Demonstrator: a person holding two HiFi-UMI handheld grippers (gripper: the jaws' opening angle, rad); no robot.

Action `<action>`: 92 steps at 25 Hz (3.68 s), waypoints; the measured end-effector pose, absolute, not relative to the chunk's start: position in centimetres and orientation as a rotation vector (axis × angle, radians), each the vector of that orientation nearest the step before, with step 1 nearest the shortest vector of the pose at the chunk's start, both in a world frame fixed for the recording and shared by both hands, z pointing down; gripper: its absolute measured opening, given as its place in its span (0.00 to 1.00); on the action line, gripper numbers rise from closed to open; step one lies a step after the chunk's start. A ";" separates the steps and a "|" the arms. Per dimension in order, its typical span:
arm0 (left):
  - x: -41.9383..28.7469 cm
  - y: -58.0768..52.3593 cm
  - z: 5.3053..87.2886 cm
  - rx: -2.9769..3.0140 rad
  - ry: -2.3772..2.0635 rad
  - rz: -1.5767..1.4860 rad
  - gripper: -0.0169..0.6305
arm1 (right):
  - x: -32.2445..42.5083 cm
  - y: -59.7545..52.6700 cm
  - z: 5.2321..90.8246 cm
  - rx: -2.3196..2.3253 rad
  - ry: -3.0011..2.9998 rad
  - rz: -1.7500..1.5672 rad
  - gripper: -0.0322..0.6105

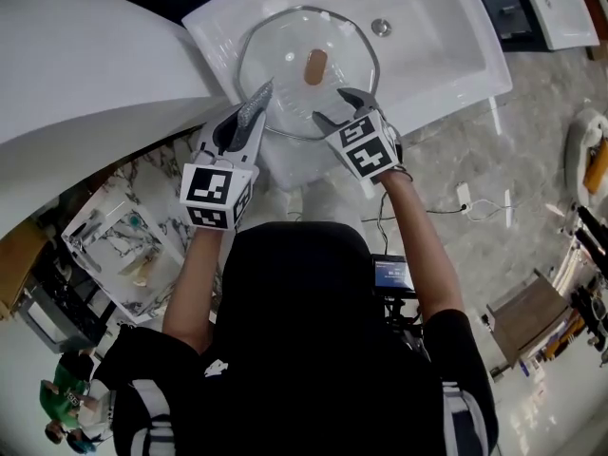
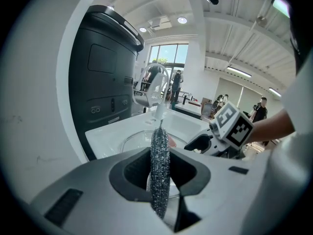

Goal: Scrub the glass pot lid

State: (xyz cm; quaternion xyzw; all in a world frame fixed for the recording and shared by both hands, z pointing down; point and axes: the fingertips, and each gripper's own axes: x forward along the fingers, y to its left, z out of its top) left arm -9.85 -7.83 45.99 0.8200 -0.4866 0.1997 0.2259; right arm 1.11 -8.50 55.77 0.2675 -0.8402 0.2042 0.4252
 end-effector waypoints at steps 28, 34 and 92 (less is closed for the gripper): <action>-8.1 -11.6 48.7 2.477 -1.195 1.016 0.15 | 1.4 -8.7 57.3 0.607 -2.024 0.488 0.46; -7.3 -12.8 49.2 2.511 -1.133 1.105 0.15 | 1.5 -8.8 57.2 0.603 -2.008 0.499 0.45; -3.6 -22.1 53.8 2.618 -0.890 1.511 0.15 | 1.8 -9.2 57.2 0.595 -1.995 0.558 0.32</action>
